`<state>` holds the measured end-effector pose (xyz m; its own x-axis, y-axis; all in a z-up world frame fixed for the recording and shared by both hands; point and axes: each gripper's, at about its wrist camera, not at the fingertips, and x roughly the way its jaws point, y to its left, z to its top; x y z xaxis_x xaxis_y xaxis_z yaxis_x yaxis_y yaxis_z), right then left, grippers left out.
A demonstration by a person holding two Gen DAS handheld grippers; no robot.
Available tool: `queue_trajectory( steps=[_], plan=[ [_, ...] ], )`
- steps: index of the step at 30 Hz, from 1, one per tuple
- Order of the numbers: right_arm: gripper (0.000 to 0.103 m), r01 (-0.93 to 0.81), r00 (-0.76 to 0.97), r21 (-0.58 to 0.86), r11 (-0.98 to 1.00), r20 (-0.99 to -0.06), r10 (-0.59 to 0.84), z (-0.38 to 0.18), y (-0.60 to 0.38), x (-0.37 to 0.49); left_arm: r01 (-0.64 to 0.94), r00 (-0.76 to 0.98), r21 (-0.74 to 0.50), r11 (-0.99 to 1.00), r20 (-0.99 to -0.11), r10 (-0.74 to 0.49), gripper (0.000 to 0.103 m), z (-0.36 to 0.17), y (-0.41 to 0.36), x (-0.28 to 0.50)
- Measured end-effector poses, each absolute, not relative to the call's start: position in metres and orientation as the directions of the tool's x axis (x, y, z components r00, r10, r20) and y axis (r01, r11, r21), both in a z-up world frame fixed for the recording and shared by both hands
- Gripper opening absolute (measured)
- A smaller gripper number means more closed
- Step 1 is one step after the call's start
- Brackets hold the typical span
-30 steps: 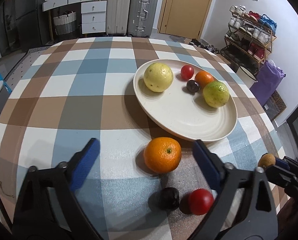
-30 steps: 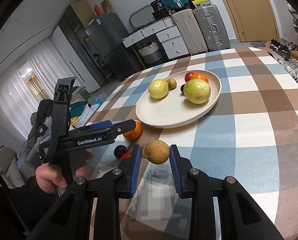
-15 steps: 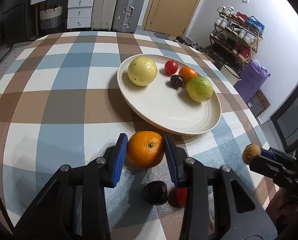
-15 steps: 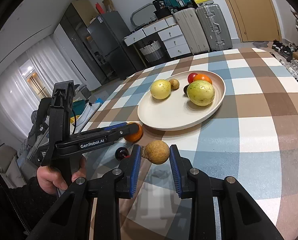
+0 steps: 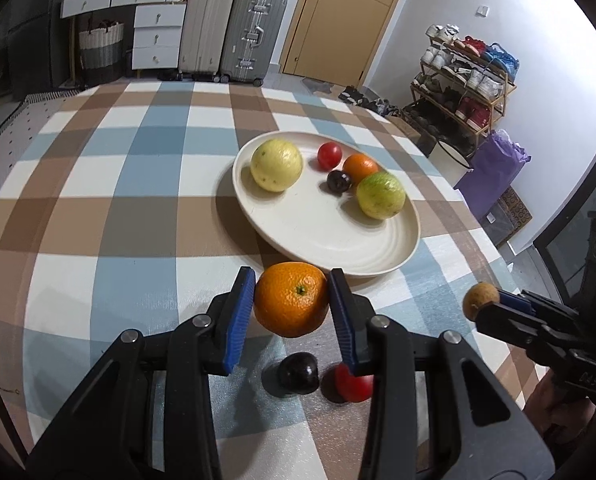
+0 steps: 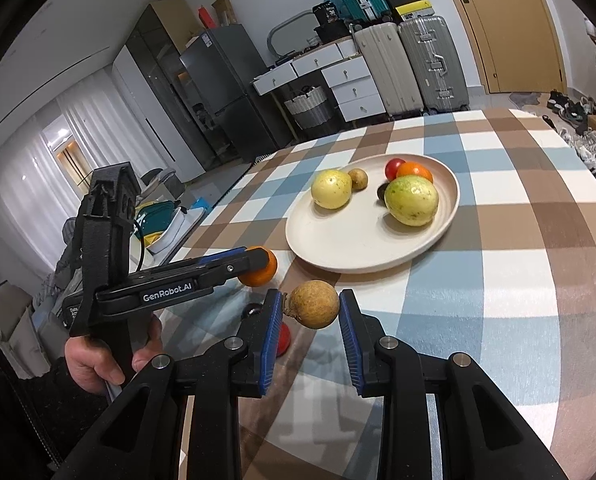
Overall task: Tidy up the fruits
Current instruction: 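Carry the orange and brown fruit onto the white plate and open both grippers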
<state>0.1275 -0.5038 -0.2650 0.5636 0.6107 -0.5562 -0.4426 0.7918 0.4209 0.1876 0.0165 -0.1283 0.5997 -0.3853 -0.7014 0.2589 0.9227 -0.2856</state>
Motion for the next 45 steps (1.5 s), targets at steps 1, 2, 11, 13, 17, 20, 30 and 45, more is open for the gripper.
queue_trajectory(
  steps=[1,2,11,13,17,20,30,45],
  plan=[
    [0.029,-0.446,0.564,0.418,0.792,-0.555,0.611,-0.264,-0.503,0.128,0.265,0.603,-0.284,0.922,-0.697,-0.388,0.035,-0.125,0.016,0.187],
    [0.029,-0.449,0.565,0.416,0.791,-0.554,0.612,-0.262,-0.502,0.129,0.269,0.606,-0.283,0.920,-0.693,-0.390,0.035,-0.122,0.016,0.186],
    [0.029,-0.469,0.575,0.400,0.787,-0.539,0.616,-0.248,-0.494,0.143,0.284,0.637,-0.315,0.906,-0.644,-0.424,0.035,-0.093,0.009,0.196],
    [0.029,-0.468,0.577,0.401,0.787,-0.535,0.616,-0.244,-0.492,0.149,0.292,0.639,-0.324,0.900,-0.634,-0.436,0.035,-0.087,0.005,0.201],
    [0.029,-0.469,0.583,0.399,0.788,-0.530,0.615,-0.237,-0.489,0.162,0.306,0.635,-0.325,0.895,-0.630,-0.446,0.035,-0.080,-0.004,0.214],
    [0.029,-0.465,0.586,0.398,0.790,-0.531,0.612,-0.233,-0.488,0.171,0.312,0.628,-0.325,0.893,-0.635,-0.450,0.035,-0.079,-0.009,0.224],
    [0.029,-0.411,0.598,0.439,0.799,-0.531,0.600,-0.222,-0.503,0.215,0.329,0.590,-0.328,0.886,-0.661,-0.464,0.035,-0.088,-0.025,0.257],
    [0.029,-0.351,0.538,0.475,0.807,-0.603,0.589,-0.243,-0.500,0.287,0.350,0.525,-0.339,0.873,-0.701,-0.482,0.035,-0.120,-0.049,0.293]
  ],
)
